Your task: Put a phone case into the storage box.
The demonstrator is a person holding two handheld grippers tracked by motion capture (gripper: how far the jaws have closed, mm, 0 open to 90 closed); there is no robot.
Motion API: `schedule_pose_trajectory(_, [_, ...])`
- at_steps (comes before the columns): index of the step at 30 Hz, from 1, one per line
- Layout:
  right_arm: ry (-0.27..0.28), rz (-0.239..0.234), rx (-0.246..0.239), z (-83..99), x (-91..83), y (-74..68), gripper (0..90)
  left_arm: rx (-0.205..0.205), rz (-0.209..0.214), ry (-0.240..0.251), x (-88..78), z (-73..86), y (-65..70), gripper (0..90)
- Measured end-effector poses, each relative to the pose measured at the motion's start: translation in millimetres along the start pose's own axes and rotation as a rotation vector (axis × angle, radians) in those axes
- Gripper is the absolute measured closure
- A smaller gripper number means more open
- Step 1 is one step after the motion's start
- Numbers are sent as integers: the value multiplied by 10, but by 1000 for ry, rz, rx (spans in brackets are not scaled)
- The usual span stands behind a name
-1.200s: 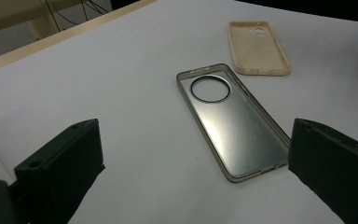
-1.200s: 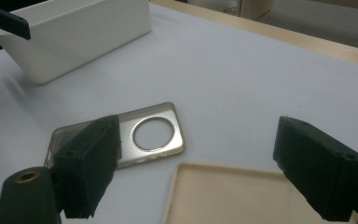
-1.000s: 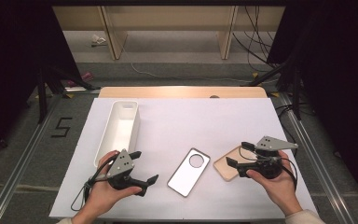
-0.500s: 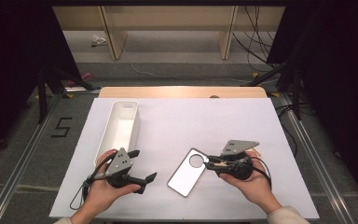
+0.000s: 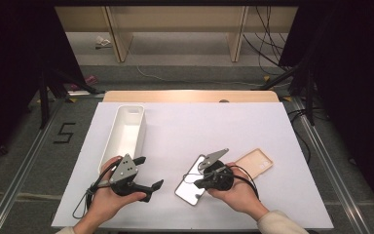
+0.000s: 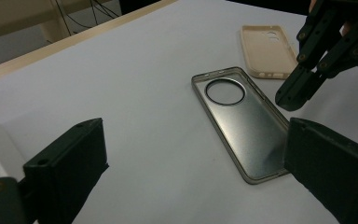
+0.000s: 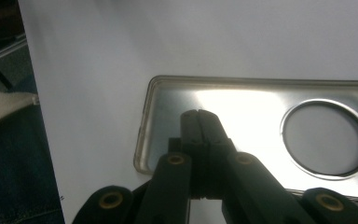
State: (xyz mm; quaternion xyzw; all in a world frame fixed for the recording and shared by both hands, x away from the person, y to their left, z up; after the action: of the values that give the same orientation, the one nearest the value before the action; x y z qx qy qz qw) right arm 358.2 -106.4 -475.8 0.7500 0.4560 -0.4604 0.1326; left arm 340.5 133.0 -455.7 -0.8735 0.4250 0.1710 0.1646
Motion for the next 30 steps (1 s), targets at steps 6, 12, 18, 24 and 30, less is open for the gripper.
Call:
schedule_pose_trajectory(6, [-86,2,14,25,133,-39,900,0,1,-1,2,6,-3,55])
schedule_pose_trajectory(12, [-133,4,13,31,230,-63,900,1,0,0,-3,4,-6,55])
schedule_pose_trajectory(18, [-161,10,20,52,268,-64,900,0,2,0,-1,6,-3,55])
schedule_pose_trajectory(24, [-186,13,22,67,286,-76,900,1,2,1,-2,5,-5,55])
schedule_pose_trajectory(30, [-194,12,20,72,285,-82,900,0,3,2,-5,3,-1,55])
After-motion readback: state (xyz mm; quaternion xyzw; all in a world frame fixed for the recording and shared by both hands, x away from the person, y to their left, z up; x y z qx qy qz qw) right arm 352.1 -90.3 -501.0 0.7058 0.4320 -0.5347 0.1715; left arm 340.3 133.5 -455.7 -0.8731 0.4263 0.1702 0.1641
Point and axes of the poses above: each handheld gripper's, and its own axes: x roughly forward along the jaws, z roughly out of its underside, y roughly to its right, the point moved 4 cm from there along x, roughly forward along the jaws, and after that the axes turned 9 degrees about x, right-handed, at the moved point
